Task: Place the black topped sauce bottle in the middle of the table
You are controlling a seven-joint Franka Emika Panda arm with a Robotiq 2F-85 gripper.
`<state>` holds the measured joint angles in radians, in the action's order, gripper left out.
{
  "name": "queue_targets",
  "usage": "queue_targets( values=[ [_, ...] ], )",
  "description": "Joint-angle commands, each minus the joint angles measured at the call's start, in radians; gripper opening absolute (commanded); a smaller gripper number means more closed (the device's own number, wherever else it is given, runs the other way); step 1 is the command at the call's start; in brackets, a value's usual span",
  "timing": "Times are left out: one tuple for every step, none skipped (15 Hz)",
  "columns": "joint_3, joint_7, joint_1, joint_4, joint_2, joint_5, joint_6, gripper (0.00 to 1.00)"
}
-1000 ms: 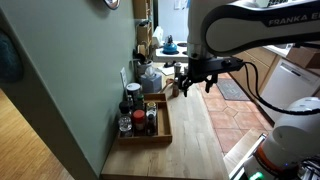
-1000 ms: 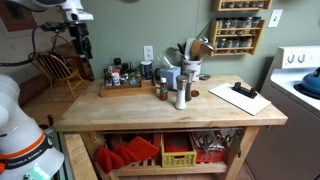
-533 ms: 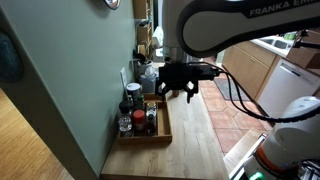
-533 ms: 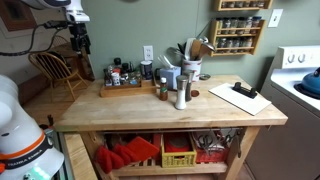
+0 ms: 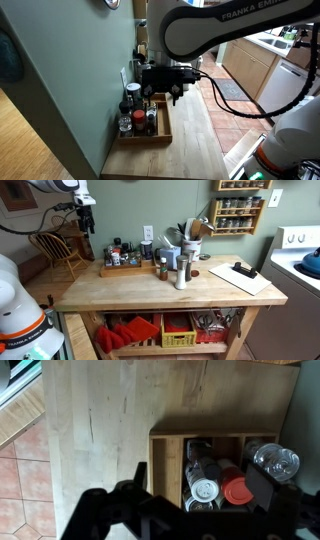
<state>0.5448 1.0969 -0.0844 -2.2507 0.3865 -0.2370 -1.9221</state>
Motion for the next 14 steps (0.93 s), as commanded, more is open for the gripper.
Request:
queue_targets(
  values=[
    [-0.048,0.02,-0.057,0.001,-0.013,0.024,-0.003,1.0],
    [-0.048,0.02,-0.057,0.001,-0.013,0.024,-0.003,1.0],
    [-0.052,0.012,-0.062,0.014,-0.038,0.023,-0.011,1.0],
    [-0.057,0.013,-0.07,0.027,-0.059,0.015,-0.015,1.0],
    [-0.062,0.012,-0.079,0.035,-0.076,0.01,-0.019,1.0],
    [-0.06,0.026,-0.081,0.045,-0.098,0.02,-0.031,1.0],
    [-0.061,0.03,-0.084,0.053,-0.121,0.024,-0.045,1.0],
    [-0.059,0.043,-0.085,0.059,-0.145,0.037,-0.055,1.0],
    [-0.061,0.049,-0.089,0.065,-0.168,0.042,-0.063,1.0],
    [-0.061,0.064,-0.092,0.068,-0.189,0.057,-0.078,1.0],
    [-0.065,0.075,-0.096,0.071,-0.21,0.07,-0.092,1.0],
    [-0.073,0.071,-0.104,0.075,-0.236,0.07,-0.102,1.0],
    [-0.08,0.078,-0.107,0.072,-0.254,0.08,-0.118,1.0],
    [-0.089,0.079,-0.112,0.07,-0.27,0.093,-0.134,1.0]
  ],
)
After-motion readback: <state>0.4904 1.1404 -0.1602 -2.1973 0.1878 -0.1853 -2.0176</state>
